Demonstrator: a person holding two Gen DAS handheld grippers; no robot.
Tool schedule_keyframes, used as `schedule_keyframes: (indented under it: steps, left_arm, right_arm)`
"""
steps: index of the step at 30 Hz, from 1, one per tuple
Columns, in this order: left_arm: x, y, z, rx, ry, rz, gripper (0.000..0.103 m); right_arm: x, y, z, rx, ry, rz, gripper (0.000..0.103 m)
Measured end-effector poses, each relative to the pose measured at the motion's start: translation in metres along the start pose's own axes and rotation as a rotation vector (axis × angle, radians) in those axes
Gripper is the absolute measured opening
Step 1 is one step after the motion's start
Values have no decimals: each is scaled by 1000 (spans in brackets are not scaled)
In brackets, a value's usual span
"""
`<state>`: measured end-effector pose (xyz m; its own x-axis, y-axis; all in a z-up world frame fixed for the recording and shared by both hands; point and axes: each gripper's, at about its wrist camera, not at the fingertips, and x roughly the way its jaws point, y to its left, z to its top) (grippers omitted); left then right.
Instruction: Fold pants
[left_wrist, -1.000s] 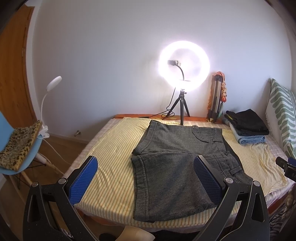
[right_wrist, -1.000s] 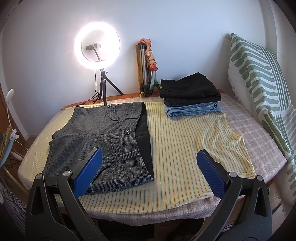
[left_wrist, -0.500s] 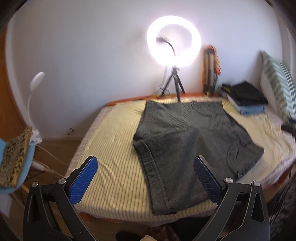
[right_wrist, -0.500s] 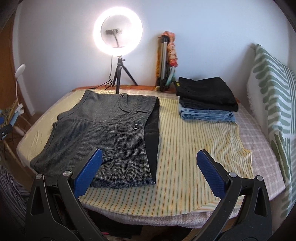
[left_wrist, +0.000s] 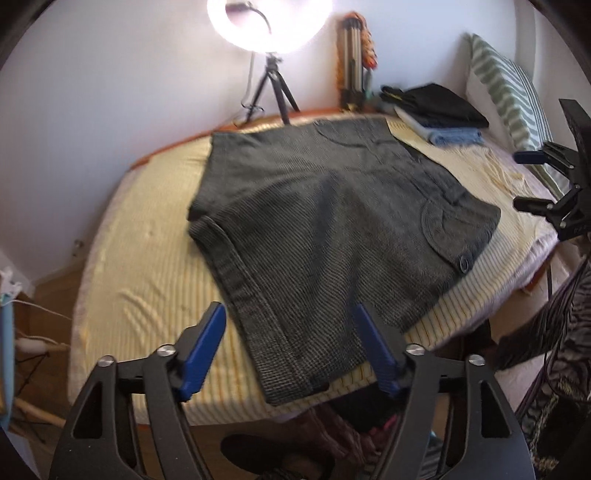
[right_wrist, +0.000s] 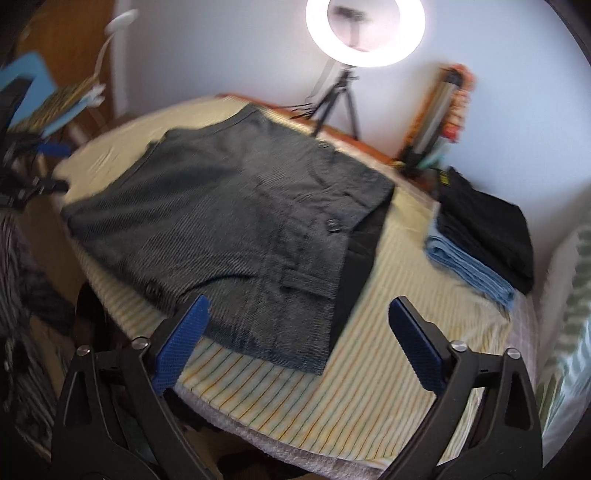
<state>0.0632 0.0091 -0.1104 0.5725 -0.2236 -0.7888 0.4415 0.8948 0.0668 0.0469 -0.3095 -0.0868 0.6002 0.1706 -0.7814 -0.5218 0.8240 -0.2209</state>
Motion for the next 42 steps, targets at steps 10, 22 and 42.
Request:
schedule_keyframes:
  steps: [10, 22, 42]
  left_arm:
    - [22, -15, 0, 80, 73, -54, 64]
    - [41, -37, -7, 192, 133, -104, 64]
    - [55, -38, -7, 315, 74, 100, 29]
  right_arm:
    - [45, 50, -18, -316, 125, 63, 78]
    - [62, 56, -20, -389, 173, 20, 22]
    - [33, 18, 28, -189, 52, 35, 13]
